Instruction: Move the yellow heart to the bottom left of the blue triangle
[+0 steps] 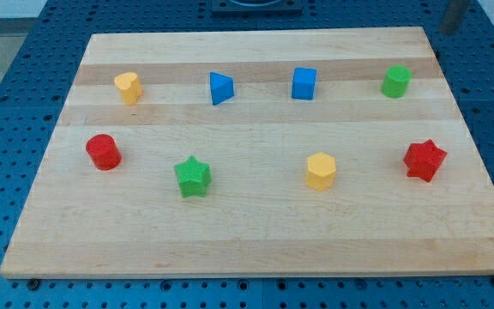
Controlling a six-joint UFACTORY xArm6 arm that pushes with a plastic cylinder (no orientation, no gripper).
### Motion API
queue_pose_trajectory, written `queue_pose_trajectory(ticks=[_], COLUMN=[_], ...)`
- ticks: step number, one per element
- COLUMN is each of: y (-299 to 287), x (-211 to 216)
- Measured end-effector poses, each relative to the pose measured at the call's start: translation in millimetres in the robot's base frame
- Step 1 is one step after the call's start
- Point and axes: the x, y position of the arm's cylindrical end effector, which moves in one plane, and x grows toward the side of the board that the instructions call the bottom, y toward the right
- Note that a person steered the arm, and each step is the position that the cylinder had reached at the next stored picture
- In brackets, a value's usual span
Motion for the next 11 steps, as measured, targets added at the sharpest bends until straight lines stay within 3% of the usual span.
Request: queue_pose_trajectory(ticks=[2, 3, 5, 7, 8, 9, 11], y=[-2, -8, -103, -128, -210, -254, -254], x=[12, 66, -11, -11, -2, 7, 7])
